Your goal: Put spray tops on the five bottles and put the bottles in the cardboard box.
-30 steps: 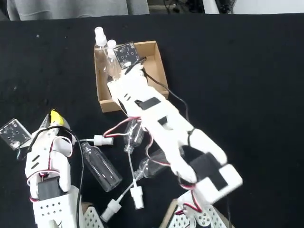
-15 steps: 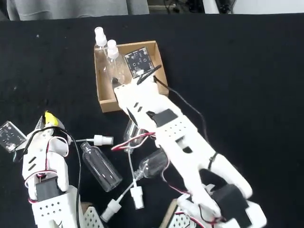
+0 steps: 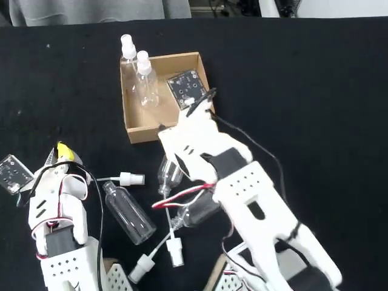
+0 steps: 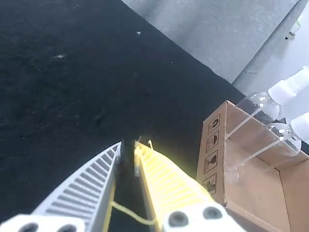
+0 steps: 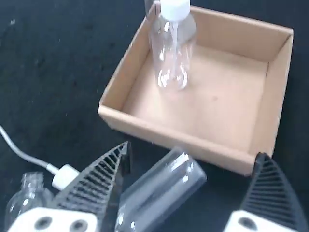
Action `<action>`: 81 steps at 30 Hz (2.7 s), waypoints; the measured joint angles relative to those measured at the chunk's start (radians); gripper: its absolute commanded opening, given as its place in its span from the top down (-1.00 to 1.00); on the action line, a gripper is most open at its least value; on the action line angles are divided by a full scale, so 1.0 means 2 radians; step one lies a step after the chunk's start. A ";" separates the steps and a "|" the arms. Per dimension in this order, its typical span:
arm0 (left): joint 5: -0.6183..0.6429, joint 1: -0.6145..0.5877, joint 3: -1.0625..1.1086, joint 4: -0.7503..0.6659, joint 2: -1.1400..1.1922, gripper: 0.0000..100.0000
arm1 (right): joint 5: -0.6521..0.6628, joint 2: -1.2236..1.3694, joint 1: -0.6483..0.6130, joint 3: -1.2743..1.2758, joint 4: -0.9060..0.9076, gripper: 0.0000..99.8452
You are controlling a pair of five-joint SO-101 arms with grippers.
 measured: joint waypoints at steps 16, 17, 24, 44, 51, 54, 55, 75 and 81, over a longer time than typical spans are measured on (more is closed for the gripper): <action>0.000 0.000 0.000 0.000 0.000 0.92 | -0.003 -0.060 -0.021 0.000 0.224 0.31; 0.000 0.000 0.000 0.000 0.000 0.92 | 0.005 -0.064 -0.021 0.000 0.236 0.31; 0.000 0.000 0.000 0.000 0.000 0.92 | 0.114 -0.094 -0.021 0.000 0.311 0.31; 0.000 0.000 0.000 0.000 0.000 0.92 | 0.433 -0.097 -0.021 0.000 0.460 0.31; 0.000 0.000 0.000 0.000 0.000 0.92 | 0.476 -0.097 -0.070 0.042 0.450 0.31; 0.000 0.000 0.000 0.000 0.000 0.92 | 0.479 -0.097 -0.101 0.062 0.434 0.31; 0.000 0.000 0.000 0.000 0.000 0.92 | 0.479 -0.097 -0.110 0.067 0.429 0.31; 0.000 0.000 0.000 0.000 0.000 0.92 | 0.479 -0.097 -0.149 0.204 0.234 0.31; 0.000 0.000 0.000 0.000 0.000 0.92 | 0.479 -0.097 -0.136 0.221 0.189 0.31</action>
